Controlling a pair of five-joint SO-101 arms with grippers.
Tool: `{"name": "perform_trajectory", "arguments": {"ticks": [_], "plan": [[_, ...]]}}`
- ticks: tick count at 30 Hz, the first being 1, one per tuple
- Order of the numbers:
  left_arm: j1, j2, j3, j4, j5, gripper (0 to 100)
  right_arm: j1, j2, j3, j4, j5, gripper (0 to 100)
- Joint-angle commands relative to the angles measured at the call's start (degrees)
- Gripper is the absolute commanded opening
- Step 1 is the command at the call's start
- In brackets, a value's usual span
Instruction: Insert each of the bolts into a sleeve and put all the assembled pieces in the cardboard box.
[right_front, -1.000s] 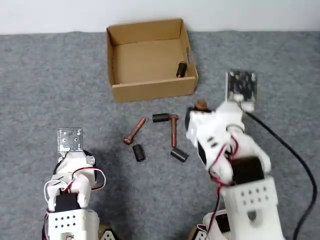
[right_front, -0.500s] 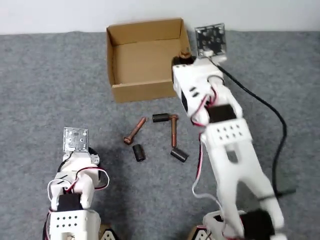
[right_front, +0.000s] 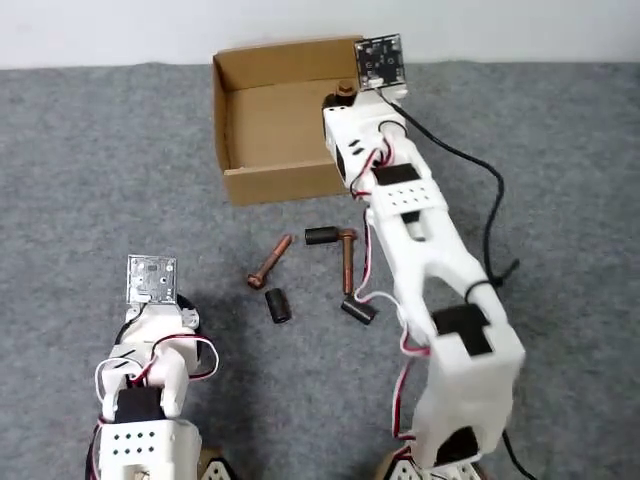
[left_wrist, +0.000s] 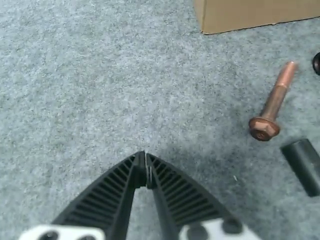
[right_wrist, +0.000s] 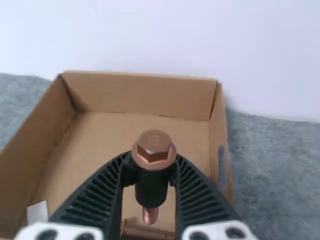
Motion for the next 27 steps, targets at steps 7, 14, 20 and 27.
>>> {"name": "perform_trajectory", "arguments": {"ticks": [7, 14, 20, 27], "plan": [[0.2, -0.4, -0.3, -1.4, -0.4, 0, 0.4, 13.8, -23.8, 12.4, 0.2, 18.6], [0.2, -0.4, -0.3, -1.4, -0.4, 0, 0.2, 14.0, -29.8, 16.7, 0.1, 12.2], [0.2, -0.4, -0.3, -1.4, -0.4, 0, 0.2, 8.3, -30.3, 29.0, 0.0, 0.4], [0.1, -0.4, -0.3, -1.4, -0.4, 0, -0.7, 1.9, -30.3, 47.2, 0.0, 0.8]]}}
